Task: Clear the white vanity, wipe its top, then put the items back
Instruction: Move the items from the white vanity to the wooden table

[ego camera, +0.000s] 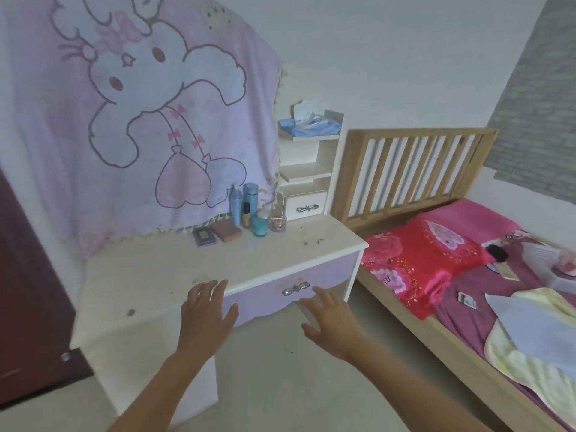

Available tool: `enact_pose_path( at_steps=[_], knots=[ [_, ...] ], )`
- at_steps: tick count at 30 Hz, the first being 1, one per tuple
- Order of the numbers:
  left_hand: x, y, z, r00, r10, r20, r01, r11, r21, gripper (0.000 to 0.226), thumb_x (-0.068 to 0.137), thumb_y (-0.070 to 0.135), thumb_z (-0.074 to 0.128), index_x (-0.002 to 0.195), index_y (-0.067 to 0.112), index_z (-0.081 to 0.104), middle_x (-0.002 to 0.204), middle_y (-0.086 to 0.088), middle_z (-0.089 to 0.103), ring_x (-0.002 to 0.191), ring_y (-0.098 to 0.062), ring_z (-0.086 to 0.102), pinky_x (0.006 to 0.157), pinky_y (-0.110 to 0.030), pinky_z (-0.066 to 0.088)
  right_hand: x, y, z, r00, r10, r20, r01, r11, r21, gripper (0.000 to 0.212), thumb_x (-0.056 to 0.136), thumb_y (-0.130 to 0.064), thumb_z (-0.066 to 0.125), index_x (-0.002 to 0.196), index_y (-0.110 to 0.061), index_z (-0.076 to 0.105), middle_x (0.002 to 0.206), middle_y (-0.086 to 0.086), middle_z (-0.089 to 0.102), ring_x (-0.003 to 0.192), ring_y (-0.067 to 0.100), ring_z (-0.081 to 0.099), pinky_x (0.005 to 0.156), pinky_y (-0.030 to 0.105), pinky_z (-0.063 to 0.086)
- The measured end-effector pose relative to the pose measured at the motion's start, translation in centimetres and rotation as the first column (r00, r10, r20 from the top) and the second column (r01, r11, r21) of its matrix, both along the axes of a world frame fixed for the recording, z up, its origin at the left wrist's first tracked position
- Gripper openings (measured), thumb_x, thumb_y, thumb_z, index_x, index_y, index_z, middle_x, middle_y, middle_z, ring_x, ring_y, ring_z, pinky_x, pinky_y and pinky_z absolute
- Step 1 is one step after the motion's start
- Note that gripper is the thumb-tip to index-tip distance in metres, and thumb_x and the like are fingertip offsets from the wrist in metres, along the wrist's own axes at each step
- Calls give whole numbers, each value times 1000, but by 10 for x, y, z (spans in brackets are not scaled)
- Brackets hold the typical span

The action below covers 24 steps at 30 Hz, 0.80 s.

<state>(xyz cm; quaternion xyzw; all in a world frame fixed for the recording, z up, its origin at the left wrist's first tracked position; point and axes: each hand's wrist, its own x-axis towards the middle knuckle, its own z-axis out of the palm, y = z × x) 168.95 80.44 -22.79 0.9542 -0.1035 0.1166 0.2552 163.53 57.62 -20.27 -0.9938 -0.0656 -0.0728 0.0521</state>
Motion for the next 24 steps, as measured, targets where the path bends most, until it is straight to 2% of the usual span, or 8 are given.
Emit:
enact_pose_path(
  at_steps=[2,3,5,7,16,18,21,24],
  knots=[
    [5,3,-10,998,59,-36,-58,998,17,83,69,58,17,131,10,48,132,-11,50,126,-33,36,99,-47,34,19,-2,-13,993,60,-106,-61,998,-8,62,79,-47,29,128,-17,50,140,17,40,126,33,42,98,43,40],
    [8,7,-17,995,81,-57,-79,996,31,84,68,57,17,128,8,50,129,-13,53,124,-35,39,97,-49,36,29,-2,-18,990,88,-114,-88,996,5,60,78,-46,31,123,-16,55,134,19,46,120,34,49,92,43,45],
    [19,16,-29,988,123,-93,-117,990,73,78,70,53,22,120,3,57,119,-18,59,115,-41,47,89,-53,42,50,2,-32,961,106,-256,-91,993,69,50,70,-46,34,102,-23,64,106,12,67,89,27,68,63,35,55],
    [33,26,-36,978,170,-123,-159,982,100,72,72,49,27,114,1,60,112,-20,63,107,-44,52,82,-55,46,74,1,-56,959,129,-252,-119,991,53,43,67,-48,34,99,-29,56,96,5,69,78,20,70,54,28,54],
    [149,42,-59,946,219,-239,-215,976,43,64,75,46,34,108,0,63,103,-21,66,96,-45,58,72,-53,50,207,23,-63,949,196,-245,-187,981,60,39,68,-47,35,100,-30,48,97,1,69,81,15,69,55,21,53],
    [179,43,-62,947,199,-252,-199,980,25,67,74,48,30,109,0,62,104,-21,65,96,-45,58,74,-52,50,239,30,-57,948,181,-263,-178,983,36,44,69,-46,35,104,-26,53,105,7,67,89,22,68,61,29,55],
    [218,50,-67,946,225,-233,-233,972,-8,78,71,53,23,118,2,58,117,-19,60,109,-42,52,85,-51,45,278,40,-61,936,231,-267,-217,973,81,72,74,-54,21,130,-17,47,143,14,36,129,30,38,97,43,39],
    [252,58,-64,942,262,-211,-272,962,-18,72,77,52,29,126,4,51,128,-17,53,118,-38,46,94,-48,40,310,51,-64,936,200,-289,-182,979,91,54,90,-47,33,138,-22,36,152,5,19,137,21,21,107,35,26]
  ],
)
